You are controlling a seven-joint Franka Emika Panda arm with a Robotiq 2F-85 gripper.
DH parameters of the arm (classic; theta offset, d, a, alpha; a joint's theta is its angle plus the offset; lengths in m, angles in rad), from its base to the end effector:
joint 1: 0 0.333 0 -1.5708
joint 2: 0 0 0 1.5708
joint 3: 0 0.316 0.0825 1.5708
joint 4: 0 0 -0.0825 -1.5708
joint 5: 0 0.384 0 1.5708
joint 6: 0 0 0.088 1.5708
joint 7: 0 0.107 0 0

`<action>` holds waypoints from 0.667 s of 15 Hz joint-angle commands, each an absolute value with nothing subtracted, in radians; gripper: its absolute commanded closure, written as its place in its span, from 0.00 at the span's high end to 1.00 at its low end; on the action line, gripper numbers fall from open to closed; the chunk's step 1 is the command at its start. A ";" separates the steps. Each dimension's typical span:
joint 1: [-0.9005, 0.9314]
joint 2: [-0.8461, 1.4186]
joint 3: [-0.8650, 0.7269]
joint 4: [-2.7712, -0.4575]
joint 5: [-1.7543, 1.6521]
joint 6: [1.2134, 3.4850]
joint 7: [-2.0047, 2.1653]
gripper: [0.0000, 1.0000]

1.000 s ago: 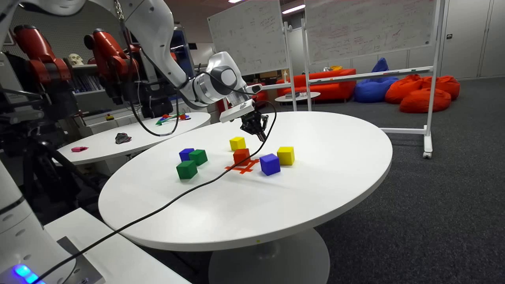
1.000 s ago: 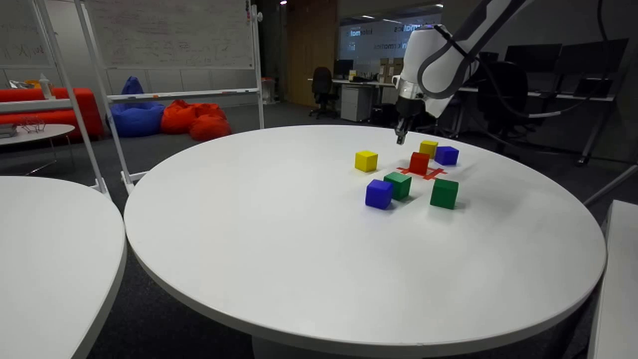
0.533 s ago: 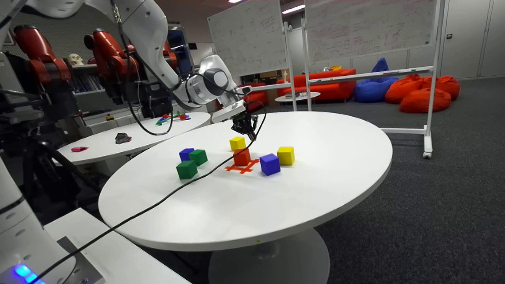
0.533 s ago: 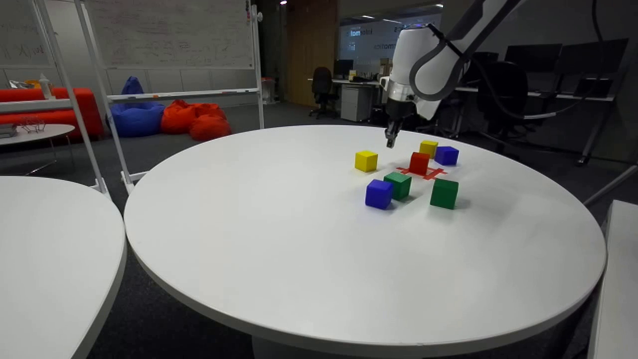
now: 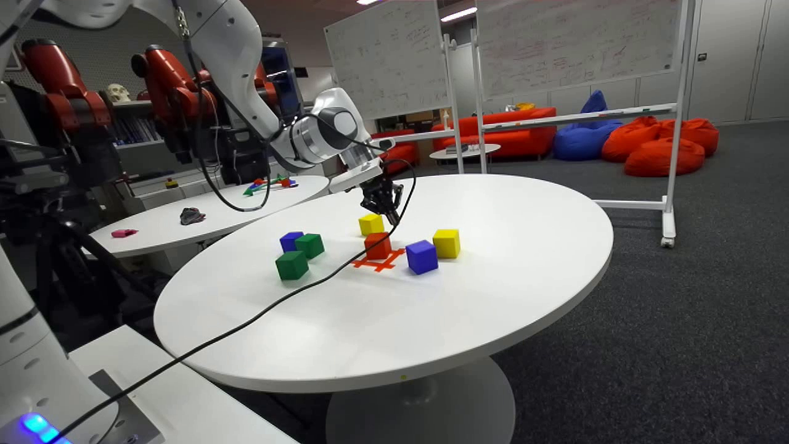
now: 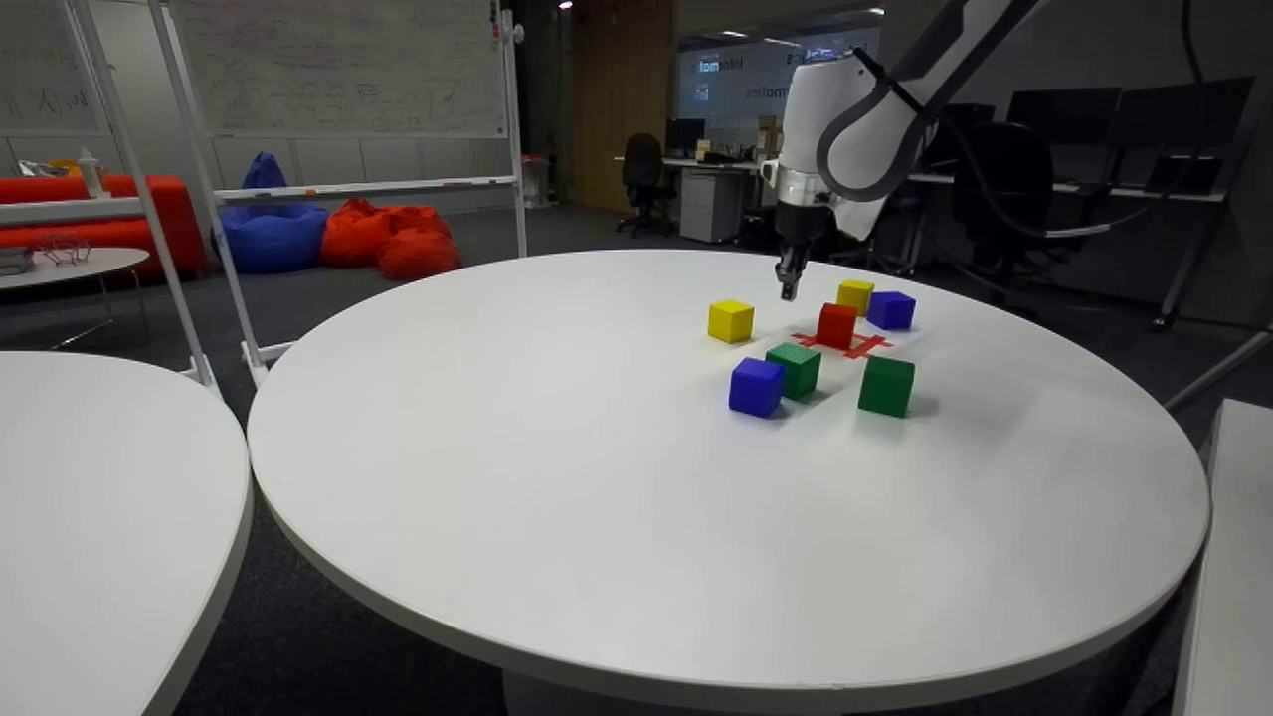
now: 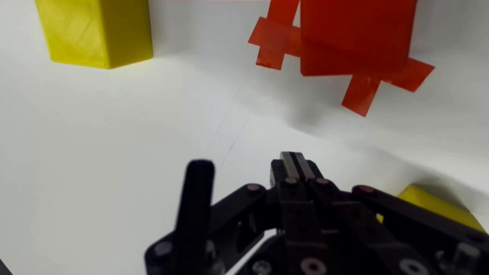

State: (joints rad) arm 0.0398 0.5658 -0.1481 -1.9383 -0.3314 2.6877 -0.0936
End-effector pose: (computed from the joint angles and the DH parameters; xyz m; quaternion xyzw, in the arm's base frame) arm 0.6369 -0.0539 0.2086 0.9772 0.1483 0.0757 0.1321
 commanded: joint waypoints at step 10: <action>0.028 0.558 -0.160 -1.938 -0.341 2.575 -0.072 0.00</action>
State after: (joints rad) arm 0.0334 0.5659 -0.1561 -1.9379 -0.3314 2.6093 -0.0909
